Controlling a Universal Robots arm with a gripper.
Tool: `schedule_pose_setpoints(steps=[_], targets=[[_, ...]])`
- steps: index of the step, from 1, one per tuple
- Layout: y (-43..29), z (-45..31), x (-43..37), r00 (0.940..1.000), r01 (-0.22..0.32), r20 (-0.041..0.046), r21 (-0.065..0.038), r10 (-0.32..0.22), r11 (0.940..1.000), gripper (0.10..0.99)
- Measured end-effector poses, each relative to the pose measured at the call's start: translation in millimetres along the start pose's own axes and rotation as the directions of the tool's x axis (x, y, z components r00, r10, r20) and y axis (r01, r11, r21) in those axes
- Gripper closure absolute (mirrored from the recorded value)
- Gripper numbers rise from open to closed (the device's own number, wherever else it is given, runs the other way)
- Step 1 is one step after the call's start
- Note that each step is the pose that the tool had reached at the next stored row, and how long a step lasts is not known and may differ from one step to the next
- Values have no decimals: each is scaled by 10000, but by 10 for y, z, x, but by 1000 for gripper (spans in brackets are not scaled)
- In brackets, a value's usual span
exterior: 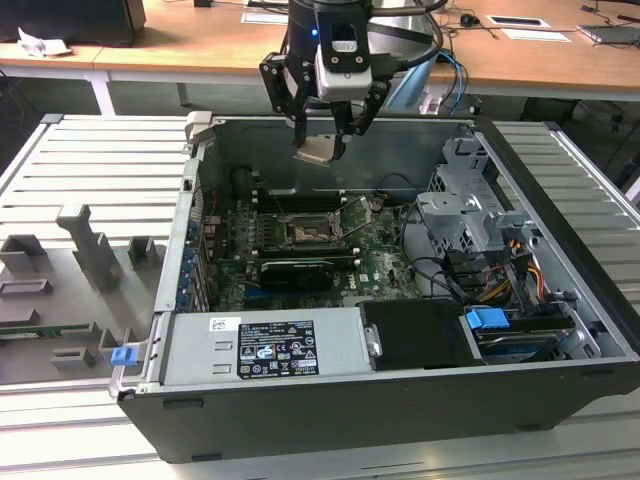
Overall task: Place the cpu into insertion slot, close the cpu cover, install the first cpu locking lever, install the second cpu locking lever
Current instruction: 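Place the cpu into insertion slot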
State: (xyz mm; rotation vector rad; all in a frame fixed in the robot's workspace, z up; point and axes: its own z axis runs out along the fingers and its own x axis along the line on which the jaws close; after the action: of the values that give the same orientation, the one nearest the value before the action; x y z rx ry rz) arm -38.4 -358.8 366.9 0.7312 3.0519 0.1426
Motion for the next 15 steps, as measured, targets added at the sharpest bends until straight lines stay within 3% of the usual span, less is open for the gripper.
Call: schedule_pose_setpoints(steps=[5,15], targets=[[0,6,0,9982,-595,52,-15,595,9982,561],[-1,16,0,9884,-1511,131,-43,1512,9885,561]])
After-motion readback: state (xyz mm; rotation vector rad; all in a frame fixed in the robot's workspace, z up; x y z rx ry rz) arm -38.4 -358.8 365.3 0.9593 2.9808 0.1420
